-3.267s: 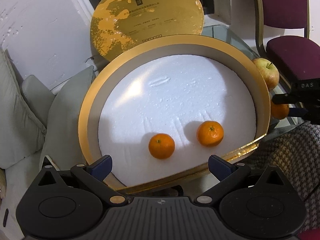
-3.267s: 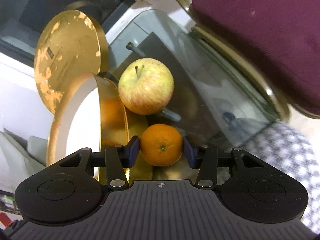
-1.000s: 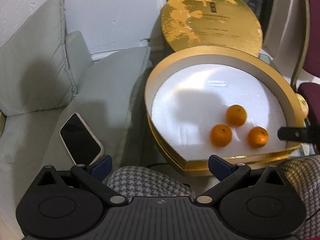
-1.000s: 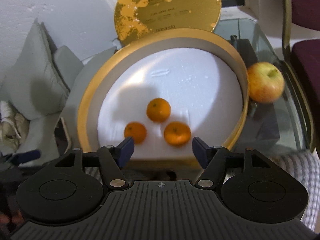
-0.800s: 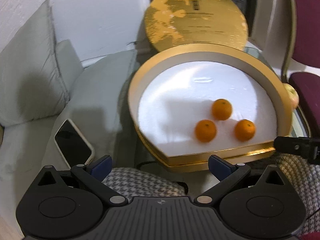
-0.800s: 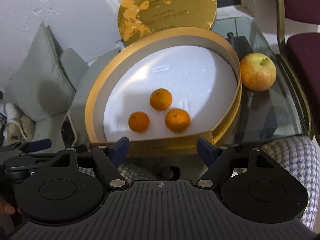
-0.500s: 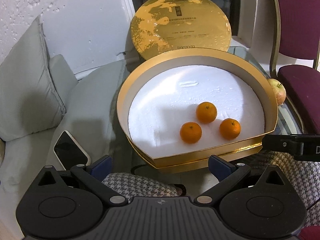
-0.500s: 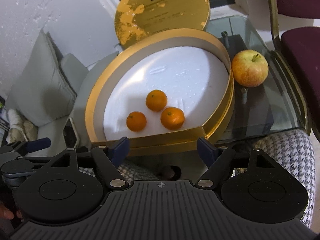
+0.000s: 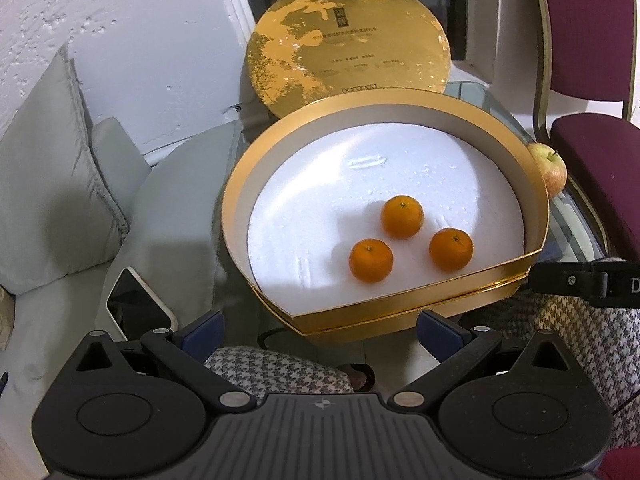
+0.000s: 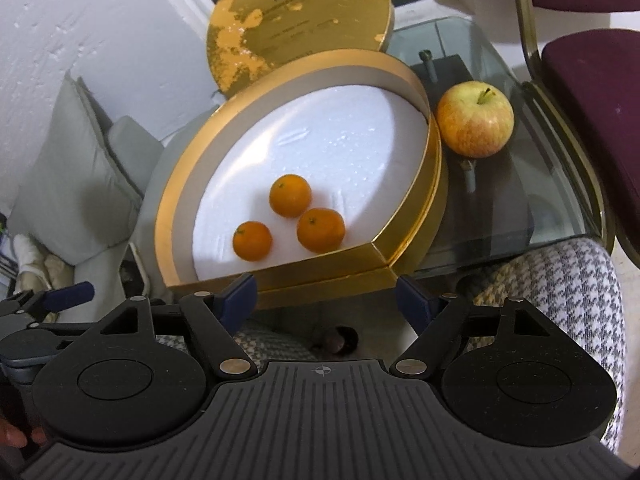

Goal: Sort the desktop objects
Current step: 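Withdraw the right gripper and move it toward the apple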

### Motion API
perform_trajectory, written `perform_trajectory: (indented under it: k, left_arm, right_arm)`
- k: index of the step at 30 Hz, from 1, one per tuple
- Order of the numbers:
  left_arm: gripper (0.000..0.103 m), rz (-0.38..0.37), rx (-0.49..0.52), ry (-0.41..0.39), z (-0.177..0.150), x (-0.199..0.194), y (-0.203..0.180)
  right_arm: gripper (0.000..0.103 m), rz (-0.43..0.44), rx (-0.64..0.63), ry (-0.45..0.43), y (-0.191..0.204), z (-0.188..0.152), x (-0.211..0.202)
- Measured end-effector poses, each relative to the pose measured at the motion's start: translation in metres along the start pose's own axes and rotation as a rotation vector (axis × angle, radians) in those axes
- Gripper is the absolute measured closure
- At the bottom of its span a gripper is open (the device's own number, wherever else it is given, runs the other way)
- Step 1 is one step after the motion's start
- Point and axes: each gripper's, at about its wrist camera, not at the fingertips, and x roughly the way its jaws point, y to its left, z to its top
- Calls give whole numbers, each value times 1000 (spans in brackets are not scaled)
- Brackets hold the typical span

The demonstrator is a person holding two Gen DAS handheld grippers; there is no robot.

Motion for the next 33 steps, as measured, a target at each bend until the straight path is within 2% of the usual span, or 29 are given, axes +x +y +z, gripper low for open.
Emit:
perform_trajectory:
  k: [11, 19, 23, 33]
  left_arm:
    - [1, 6, 33, 20, 3, 6, -9]
    - [1, 21, 77, 23, 18, 11, -21]
    - [1, 35, 91, 27, 30, 14, -31]
    - [1, 55, 122, 57, 52, 33, -53]
  right_arm:
    - [21, 12, 45, 3, -13, 4, 4]
    - [20, -9, 112, -53, -36, 20, 2]
    - [15, -26, 136, -92, -49, 29, -2]
    - [11, -65, 232, -107, -91, 53, 9]
